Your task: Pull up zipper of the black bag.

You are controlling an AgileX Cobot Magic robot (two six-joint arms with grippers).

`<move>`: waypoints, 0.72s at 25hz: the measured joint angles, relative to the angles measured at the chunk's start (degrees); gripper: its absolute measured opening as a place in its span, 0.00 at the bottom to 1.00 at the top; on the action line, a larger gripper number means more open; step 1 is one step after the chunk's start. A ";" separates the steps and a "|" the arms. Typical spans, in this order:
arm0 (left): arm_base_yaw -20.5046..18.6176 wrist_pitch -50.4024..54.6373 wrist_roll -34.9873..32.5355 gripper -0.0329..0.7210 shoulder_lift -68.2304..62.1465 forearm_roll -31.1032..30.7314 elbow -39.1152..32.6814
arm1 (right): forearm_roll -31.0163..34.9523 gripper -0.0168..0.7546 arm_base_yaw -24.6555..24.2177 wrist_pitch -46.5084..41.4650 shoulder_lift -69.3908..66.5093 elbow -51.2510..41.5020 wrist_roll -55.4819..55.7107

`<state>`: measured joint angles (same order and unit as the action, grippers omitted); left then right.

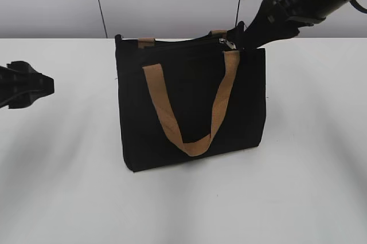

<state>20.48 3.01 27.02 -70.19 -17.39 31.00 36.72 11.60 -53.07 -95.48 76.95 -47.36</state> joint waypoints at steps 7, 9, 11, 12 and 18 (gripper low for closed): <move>1.85 20.11 0.09 0.58 6.69 7.56 6.34 | -2.53 0.59 0.00 0.35 8.11 -8.77 0.75; 1.87 24.91 -2.08 0.56 8.25 9.92 7.89 | -3.37 0.59 0.00 0.83 11.36 -11.73 1.17; 1.87 28.58 -5.60 0.56 10.05 13.27 8.78 | -4.45 0.59 0.00 1.37 14.90 -14.55 2.13; 1.87 29.80 -7.28 0.56 11.02 14.50 8.98 | -4.85 0.59 0.00 1.59 16.99 -15.92 2.56; 1.87 37.73 -12.20 0.55 19.37 16.83 8.98 | -5.43 0.59 0.00 2.17 30.00 -23.78 6.61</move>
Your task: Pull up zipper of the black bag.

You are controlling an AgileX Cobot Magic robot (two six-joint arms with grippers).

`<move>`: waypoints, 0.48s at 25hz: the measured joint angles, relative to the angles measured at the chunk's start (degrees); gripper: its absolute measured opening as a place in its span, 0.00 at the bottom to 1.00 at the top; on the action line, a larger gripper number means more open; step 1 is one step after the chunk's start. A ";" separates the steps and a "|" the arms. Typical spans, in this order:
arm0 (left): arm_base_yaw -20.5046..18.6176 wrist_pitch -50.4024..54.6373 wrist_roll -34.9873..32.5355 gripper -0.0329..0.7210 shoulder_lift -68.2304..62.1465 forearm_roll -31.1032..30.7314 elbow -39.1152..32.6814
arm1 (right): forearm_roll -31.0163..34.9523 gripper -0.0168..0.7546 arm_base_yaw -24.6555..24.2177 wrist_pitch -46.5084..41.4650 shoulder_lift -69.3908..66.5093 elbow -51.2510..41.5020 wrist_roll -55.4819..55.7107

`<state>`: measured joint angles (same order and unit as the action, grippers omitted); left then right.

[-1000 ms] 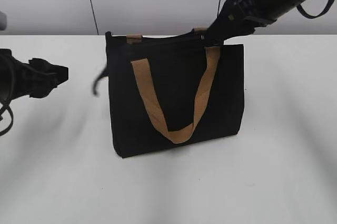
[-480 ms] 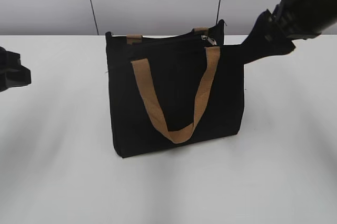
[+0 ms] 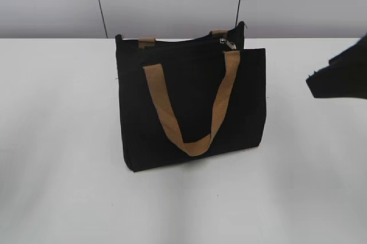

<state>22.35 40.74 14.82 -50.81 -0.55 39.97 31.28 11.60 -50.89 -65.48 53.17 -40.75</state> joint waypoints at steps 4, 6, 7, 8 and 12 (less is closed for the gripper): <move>1.45 4.84 -0.70 0.55 6.79 -1.35 0.00 | -1.92 0.59 0.00 -0.05 9.57 -5.35 5.06; 1.87 6.38 -0.74 0.55 9.38 -1.60 0.00 | -4.27 0.59 0.00 -0.67 14.12 -7.53 8.45; 1.89 7.07 -0.76 0.55 10.56 -1.78 0.00 | -5.13 0.59 0.00 -1.21 16.77 -8.46 9.99; 1.89 7.59 -0.76 0.55 11.90 -2.07 0.00 | -6.25 0.59 0.00 -1.88 20.17 -9.18 11.25; 1.94 10.09 -0.82 0.55 18.69 -3.39 -1.62 | -10.61 0.59 0.00 -5.82 29.33 -10.98 16.97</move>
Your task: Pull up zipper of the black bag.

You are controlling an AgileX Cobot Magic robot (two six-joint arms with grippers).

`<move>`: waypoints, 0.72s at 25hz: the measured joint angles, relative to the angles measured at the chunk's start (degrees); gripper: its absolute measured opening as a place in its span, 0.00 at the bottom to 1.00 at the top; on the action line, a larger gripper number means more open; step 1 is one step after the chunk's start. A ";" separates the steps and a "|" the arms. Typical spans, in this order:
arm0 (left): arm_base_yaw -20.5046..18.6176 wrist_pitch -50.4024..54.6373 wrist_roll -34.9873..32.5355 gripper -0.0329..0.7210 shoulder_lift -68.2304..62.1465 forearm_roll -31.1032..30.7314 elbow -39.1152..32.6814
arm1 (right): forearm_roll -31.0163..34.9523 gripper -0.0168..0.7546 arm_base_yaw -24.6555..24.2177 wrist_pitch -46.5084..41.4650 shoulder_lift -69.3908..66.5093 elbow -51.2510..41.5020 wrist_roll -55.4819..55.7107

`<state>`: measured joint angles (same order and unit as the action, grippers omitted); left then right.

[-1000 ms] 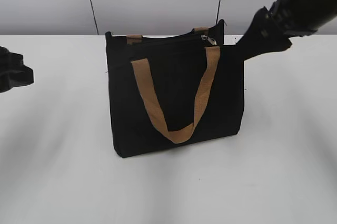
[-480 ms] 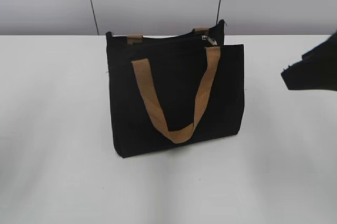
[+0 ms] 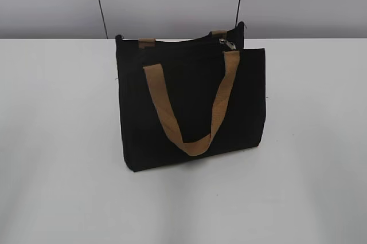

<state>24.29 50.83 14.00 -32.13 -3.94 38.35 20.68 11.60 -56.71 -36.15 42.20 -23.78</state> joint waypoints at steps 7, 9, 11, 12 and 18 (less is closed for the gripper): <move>0.00 5.48 -4.82 0.55 11.48 0.77 -3.12 | -8.44 0.59 0.00 -8.65 14.08 -3.22 8.45; 0.00 5.98 -6.41 0.55 14.57 0.97 -3.12 | -9.59 0.59 0.00 -10.48 18.27 -3.80 10.26; 0.00 6.29 -7.21 0.55 16.97 1.09 -3.72 | -9.96 0.59 0.00 -12.14 21.77 -4.22 11.67; 0.00 6.66 -7.27 0.55 17.75 1.16 -4.13 | -10.31 0.59 0.00 -12.48 23.48 -4.35 12.07; 0.00 8.62 -7.51 0.55 21.67 1.25 -7.04 | -15.08 0.59 0.00 -12.97 29.96 -6.02 14.77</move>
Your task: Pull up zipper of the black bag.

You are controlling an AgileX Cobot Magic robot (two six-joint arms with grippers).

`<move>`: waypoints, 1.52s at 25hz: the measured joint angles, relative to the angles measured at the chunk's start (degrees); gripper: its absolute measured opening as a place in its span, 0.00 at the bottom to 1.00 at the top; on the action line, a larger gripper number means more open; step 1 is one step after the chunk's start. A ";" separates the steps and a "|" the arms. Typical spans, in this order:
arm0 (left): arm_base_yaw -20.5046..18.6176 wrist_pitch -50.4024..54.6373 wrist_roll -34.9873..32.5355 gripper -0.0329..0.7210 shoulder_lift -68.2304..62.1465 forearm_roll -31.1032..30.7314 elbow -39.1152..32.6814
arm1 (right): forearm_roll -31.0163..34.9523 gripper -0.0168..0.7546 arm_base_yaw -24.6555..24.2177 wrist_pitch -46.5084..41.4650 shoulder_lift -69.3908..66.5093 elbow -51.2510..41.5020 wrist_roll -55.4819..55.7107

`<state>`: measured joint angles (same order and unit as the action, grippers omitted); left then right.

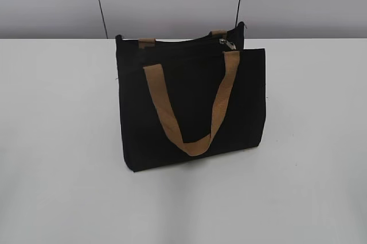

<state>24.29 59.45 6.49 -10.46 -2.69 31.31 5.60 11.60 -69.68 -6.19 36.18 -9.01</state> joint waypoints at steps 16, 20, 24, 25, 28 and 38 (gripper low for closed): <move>0.00 1.28 -0.12 0.55 0.25 -0.05 -1.01 | -4.03 0.59 0.00 2.98 2.97 -6.77 3.77; 0.00 1.28 -0.12 0.55 0.25 -0.05 -1.01 | -4.28 0.59 0.00 6.12 2.97 -8.58 3.98; 0.00 1.28 -0.12 0.55 0.25 -0.05 -1.01 | -4.30 0.59 0.00 6.72 2.97 -8.58 4.12; 0.00 1.28 -0.12 0.55 0.25 -0.05 -1.01 | -4.30 0.59 0.00 6.71 2.97 -8.58 4.12; 0.00 1.28 -0.12 0.55 0.25 -0.05 -1.01 | -4.35 0.59 0.00 6.71 2.97 -8.58 4.17; 0.00 1.28 -0.17 0.53 0.25 -0.05 -1.01 | -4.35 0.59 0.00 6.71 2.97 -8.58 4.17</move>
<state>24.29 60.73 6.32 -10.21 -2.75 30.29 1.25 11.60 -62.97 -3.22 27.60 -4.84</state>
